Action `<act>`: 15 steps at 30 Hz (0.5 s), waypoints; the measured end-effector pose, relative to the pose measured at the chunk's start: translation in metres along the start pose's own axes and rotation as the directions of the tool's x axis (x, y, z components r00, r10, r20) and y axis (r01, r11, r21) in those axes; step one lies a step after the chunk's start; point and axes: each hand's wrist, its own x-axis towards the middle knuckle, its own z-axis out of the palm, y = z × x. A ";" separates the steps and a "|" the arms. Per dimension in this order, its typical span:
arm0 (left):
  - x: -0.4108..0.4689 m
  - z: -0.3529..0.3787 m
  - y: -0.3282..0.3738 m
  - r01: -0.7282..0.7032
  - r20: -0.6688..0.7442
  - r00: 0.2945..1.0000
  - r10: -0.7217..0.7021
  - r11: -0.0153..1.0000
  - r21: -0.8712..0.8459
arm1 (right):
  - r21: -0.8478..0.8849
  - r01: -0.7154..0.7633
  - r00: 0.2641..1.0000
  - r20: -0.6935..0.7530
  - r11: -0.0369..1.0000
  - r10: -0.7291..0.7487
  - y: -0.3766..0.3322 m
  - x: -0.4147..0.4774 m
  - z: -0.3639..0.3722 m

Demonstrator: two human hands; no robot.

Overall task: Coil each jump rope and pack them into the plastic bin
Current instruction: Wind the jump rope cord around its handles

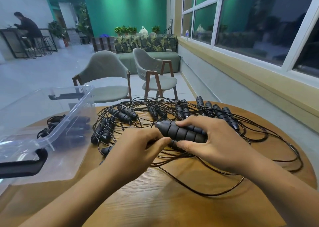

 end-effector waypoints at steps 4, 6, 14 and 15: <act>0.002 -0.008 -0.006 -0.079 0.065 0.995 0.074 0.994 0.079 | -0.055 -0.053 0.981 0.181 0.997 0.062 0.000 0.001 -0.013; 0.003 -0.010 -0.010 -0.189 0.155 0.974 0.164 0.969 0.159 | -0.080 -0.062 0.948 0.307 0.995 0.084 0.000 0.002 -0.018; 0.001 -0.020 -0.003 -0.204 0.260 0.937 0.233 0.970 -0.134 | 0.201 -0.137 0.692 0.720 0.970 -0.052 -0.004 -0.001 -0.032; 0.001 -0.020 -0.003 -0.158 0.273 0.939 0.211 0.966 -0.203 | 0.250 -0.159 0.669 0.738 0.955 -0.082 -0.004 -0.001 -0.031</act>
